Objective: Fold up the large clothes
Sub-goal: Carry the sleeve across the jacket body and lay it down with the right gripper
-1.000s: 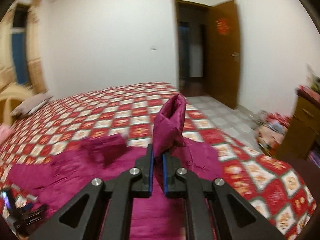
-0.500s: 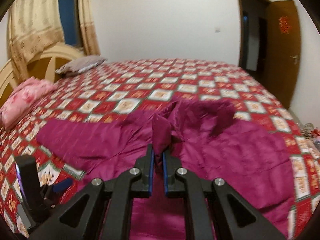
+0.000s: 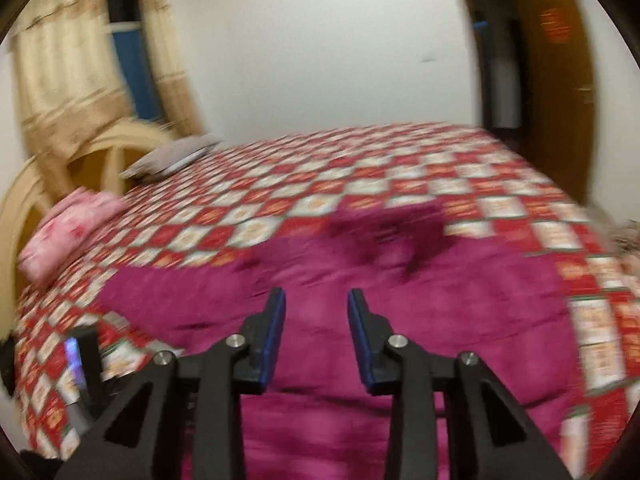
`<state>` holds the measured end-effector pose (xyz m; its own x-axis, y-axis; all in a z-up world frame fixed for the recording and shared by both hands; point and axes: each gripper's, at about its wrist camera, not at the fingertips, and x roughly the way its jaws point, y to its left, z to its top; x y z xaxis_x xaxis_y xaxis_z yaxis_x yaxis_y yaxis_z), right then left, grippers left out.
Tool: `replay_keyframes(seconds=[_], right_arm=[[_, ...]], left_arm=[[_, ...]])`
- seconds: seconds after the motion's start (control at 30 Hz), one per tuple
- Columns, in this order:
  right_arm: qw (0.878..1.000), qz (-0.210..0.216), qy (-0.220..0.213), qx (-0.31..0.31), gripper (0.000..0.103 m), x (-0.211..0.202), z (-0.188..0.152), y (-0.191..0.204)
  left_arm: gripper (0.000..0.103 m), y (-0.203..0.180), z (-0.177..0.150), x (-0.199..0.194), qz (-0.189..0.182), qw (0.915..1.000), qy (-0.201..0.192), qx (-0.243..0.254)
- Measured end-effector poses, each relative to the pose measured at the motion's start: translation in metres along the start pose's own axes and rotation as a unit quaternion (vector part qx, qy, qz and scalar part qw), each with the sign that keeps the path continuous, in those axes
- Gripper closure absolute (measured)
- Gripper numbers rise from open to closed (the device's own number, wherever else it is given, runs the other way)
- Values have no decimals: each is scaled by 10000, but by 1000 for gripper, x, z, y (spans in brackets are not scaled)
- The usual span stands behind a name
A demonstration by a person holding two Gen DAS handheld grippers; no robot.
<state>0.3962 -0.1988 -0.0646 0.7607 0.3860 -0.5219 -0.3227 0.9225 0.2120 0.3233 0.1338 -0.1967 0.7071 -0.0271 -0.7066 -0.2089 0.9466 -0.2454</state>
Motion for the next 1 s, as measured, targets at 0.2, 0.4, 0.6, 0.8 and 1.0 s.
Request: replay_keyframes(seconds=[0.2, 0.4, 0.6, 0.8, 1.0], right_arm=[[9874, -1240, 332, 928, 78, 19, 3, -111], [9759, -1039, 1180, 1514, 79, 82, -32, -141], [9852, -989, 1207, 713, 78, 102, -52, -108], [9858, -1079, 1134, 609, 76, 103, -57, -104], [9856, -1176, 1106, 494, 76, 103, -60, -102]], left_arm=[[1, -51, 33, -46, -56, 9938, -660, 898], [1, -96, 72, -29, 114, 9895, -810, 1192], [1, -116, 78, 18, 285, 9908, -596, 1180], [1, -114, 51, 72, 969, 9885, -28, 1164], [1, -110, 46, 88, 999, 9887, 196, 1101]])
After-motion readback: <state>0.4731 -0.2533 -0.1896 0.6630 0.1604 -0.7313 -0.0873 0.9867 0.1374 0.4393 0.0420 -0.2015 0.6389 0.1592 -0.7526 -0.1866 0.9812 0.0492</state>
